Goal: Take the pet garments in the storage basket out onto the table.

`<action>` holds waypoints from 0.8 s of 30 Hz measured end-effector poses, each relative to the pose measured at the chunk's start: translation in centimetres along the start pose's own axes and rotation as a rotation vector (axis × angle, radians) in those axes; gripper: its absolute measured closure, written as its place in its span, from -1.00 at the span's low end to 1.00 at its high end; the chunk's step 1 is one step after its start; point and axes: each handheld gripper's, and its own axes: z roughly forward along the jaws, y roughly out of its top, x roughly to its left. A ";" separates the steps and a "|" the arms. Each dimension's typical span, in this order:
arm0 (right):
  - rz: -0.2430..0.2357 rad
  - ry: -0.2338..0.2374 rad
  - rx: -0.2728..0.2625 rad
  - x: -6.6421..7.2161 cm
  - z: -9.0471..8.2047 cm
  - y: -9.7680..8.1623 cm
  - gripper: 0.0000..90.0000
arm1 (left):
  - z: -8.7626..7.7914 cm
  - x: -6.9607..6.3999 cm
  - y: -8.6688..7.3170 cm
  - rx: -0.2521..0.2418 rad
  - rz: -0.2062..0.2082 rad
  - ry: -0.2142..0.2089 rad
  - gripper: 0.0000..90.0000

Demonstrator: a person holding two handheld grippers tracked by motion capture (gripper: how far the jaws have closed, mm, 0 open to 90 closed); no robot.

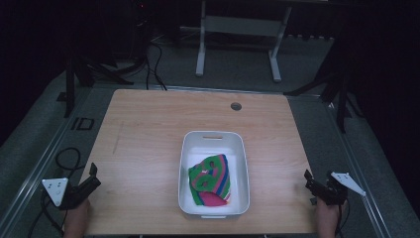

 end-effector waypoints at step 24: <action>-0.122 0.265 0.152 -1.3 0.5 0.3 -0.68 | -0.2 -0.3 -0.1 -0.023 0.031 -0.018 -0.98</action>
